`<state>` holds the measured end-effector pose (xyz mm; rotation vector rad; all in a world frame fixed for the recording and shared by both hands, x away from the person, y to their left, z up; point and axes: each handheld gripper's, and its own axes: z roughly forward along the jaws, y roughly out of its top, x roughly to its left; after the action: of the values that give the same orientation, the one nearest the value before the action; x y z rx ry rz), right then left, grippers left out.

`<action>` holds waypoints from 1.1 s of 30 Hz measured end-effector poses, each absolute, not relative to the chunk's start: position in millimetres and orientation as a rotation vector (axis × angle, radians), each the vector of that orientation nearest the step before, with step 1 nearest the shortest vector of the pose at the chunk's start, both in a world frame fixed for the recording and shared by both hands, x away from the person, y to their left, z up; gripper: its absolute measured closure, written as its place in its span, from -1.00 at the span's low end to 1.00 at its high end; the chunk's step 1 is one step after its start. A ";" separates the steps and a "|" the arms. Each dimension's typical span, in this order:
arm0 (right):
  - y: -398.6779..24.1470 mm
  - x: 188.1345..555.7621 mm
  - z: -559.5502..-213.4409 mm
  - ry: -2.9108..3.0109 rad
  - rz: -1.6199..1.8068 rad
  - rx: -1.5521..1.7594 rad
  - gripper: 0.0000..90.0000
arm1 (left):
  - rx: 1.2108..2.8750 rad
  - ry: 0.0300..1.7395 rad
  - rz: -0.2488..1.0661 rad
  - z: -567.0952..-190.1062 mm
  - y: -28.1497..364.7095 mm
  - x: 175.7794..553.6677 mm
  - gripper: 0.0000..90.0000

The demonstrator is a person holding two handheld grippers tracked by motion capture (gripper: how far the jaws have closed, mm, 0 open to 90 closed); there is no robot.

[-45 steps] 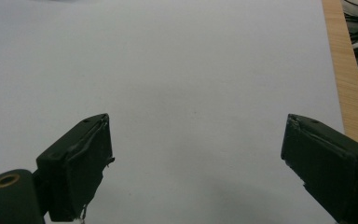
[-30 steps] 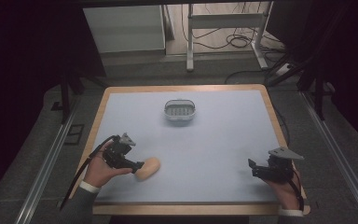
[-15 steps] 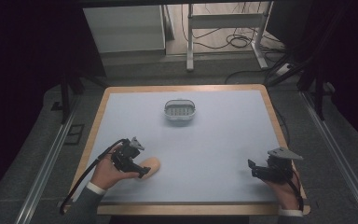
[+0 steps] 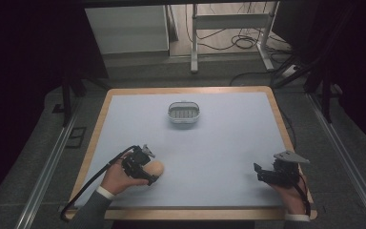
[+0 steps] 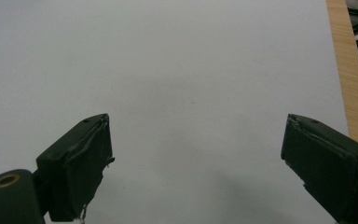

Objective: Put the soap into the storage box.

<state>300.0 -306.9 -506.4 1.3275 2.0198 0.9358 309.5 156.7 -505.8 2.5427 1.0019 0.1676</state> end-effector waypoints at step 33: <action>-308.8 300.3 -507.1 2.015 0.924 1.335 -0.81 | 2.546 1.004 0.185 -504.9 161.2 310.5 -0.27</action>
<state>300.3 -308.8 -507.1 1.3348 2.0148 0.9240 310.5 161.2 -504.9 2.5463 1.0040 0.1853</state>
